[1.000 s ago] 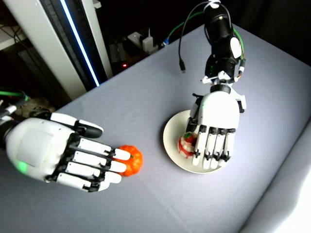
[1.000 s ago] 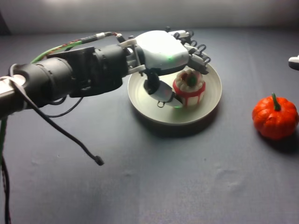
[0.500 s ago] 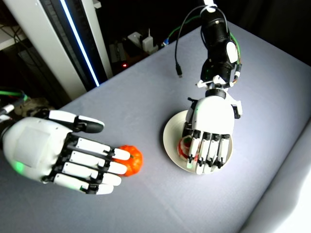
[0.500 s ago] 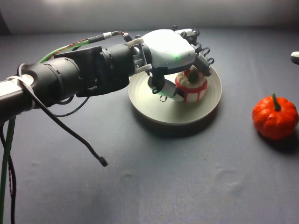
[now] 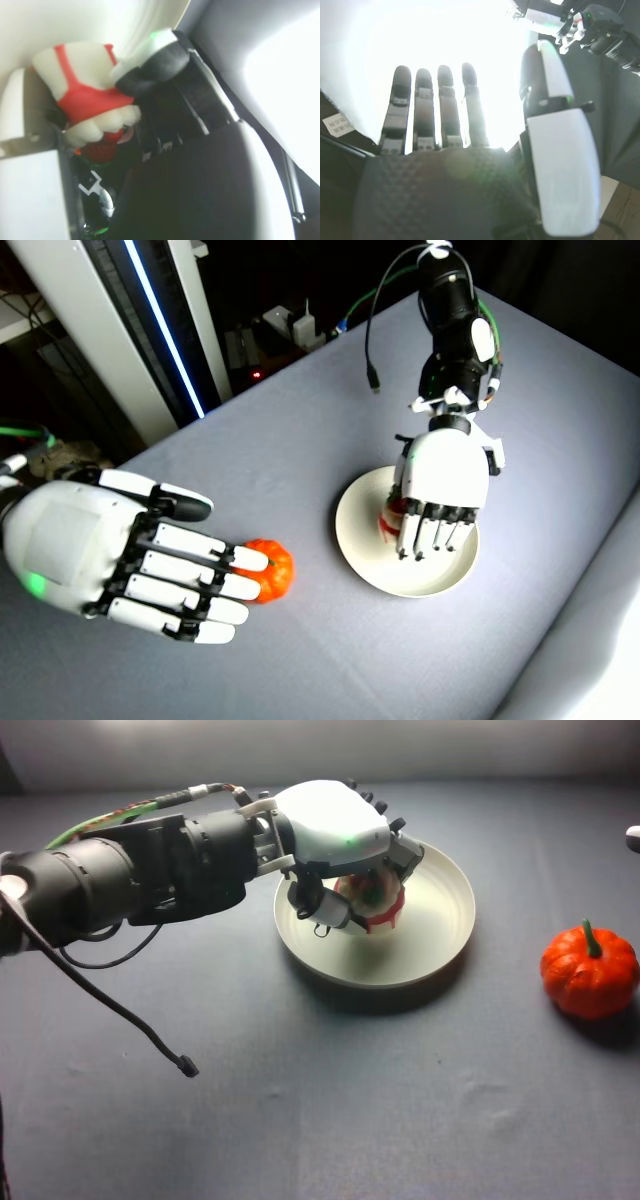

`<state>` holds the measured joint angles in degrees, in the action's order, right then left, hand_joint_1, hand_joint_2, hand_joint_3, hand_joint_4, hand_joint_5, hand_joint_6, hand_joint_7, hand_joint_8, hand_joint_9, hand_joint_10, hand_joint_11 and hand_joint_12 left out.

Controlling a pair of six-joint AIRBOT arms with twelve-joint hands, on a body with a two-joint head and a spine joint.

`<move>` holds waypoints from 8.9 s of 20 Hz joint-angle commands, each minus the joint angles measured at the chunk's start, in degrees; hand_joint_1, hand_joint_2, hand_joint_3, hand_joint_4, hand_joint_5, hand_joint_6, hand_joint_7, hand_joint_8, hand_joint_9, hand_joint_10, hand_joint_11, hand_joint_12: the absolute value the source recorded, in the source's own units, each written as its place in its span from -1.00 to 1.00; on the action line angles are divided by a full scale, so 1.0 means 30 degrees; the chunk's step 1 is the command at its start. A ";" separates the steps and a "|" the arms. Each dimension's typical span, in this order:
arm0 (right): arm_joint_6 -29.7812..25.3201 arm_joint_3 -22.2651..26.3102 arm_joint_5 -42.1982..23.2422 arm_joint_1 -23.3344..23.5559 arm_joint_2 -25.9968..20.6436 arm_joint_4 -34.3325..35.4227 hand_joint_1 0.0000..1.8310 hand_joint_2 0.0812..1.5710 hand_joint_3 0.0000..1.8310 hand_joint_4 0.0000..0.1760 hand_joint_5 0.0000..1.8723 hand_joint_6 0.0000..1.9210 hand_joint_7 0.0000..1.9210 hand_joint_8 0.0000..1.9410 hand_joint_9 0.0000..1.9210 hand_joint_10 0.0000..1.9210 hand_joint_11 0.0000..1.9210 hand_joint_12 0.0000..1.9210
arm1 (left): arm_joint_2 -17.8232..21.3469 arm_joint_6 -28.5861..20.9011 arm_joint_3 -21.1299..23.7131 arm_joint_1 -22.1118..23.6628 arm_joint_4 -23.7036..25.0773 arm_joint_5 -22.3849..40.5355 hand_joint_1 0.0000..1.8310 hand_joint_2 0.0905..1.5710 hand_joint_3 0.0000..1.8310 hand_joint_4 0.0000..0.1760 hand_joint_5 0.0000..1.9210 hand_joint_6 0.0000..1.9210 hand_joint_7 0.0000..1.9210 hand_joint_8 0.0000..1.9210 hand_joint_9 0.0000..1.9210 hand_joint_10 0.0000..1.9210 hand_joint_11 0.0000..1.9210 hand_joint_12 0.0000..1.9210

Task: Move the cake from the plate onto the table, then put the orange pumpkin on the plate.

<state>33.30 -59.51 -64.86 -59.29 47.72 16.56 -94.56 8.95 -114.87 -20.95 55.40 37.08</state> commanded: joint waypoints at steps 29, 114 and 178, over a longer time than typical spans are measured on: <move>-0.0068 0.0595 -0.2620 -0.0371 -0.0591 0.0902 -0.18 0.45 -1.00 -1.00 -0.60 -1.00 -0.79 -1.00 -0.83 -1.00 -1.00 -0.31 | 0.9451 0.0013 0.6122 -0.4726 -0.6452 0.2038 0.67 0.48 -1.00 -1.00 -0.21 1.00 -0.09 1.00 0.04 1.00 0.07 1.00; -1.3498 -0.5396 1.5066 1.5983 0.5156 -3.0173 0.19 0.20 -0.38 -1.00 -0.18 0.55 -0.01 1.00 0.07 1.00 0.15 1.00 | 1.5209 0.0013 1.1687 -0.8737 -1.7360 1.1057 0.19 0.35 -1.00 0.01 -0.18 -0.98 -0.59 -1.00 -0.58 -1.00 -1.00 -0.05; -0.9528 -1.2617 1.3406 1.4147 1.1489 -2.0597 -0.19 -0.01 -1.00 1.00 -0.79 -1.00 -0.89 -1.00 -0.94 -1.00 -1.00 -0.35 | 1.2914 0.0013 1.0058 -0.7600 -1.6082 1.2157 0.04 0.32 -0.99 -0.06 -0.58 -1.00 -0.71 -1.00 -0.57 -0.99 -1.00 0.28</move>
<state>4.82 -97.27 -20.10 -17.10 82.52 -47.33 -55.92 9.15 -84.44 -44.51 10.09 66.92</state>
